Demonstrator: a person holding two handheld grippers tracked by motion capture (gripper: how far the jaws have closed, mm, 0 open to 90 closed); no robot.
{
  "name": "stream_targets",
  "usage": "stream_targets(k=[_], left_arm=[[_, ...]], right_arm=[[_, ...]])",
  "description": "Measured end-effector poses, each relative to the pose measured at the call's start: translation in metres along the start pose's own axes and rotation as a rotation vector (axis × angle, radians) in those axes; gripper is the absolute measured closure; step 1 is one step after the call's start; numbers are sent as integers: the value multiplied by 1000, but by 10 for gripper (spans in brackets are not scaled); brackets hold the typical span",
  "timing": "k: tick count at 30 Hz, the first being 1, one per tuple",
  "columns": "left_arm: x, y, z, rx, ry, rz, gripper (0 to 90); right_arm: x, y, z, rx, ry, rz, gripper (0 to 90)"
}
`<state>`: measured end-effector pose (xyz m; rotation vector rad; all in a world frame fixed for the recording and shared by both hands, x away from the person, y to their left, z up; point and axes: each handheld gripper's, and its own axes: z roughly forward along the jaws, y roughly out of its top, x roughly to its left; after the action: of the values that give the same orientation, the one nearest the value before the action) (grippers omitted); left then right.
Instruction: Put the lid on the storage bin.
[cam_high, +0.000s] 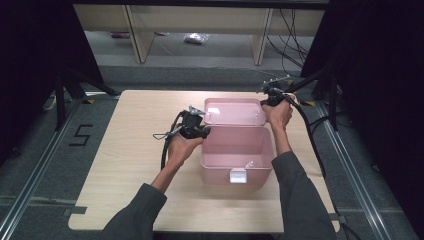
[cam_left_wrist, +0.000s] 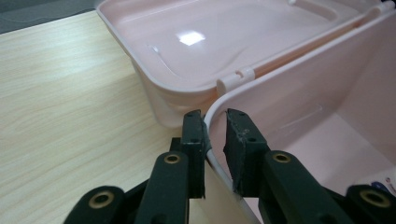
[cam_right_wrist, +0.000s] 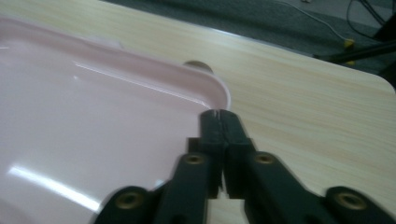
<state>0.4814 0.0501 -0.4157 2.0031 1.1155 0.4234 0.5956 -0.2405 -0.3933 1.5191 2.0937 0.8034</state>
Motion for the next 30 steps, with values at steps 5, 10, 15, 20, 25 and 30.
stream_targets(k=[5,10,15,20,25,30], left_arm=[[-2,0,0,0,10,9,784],[-2,0,0,2,10,12,783],[-1,0,1,-1,4,-5,782],[-2,0,0,1,5,-1,782],[-2,0,0,1,10,2,783],[-2,0,0,-1,8,-2,783]], right_arm=[[-6,3,-8,25,-19,29,900],[-15,-3,-7,15,-30,52,764],[-14,-3,-2,16,-16,54,708],[-13,-3,0,18,-6,43,703],[-5,-4,6,49,6,105,706],[-6,-4,12,70,8,80,730]])
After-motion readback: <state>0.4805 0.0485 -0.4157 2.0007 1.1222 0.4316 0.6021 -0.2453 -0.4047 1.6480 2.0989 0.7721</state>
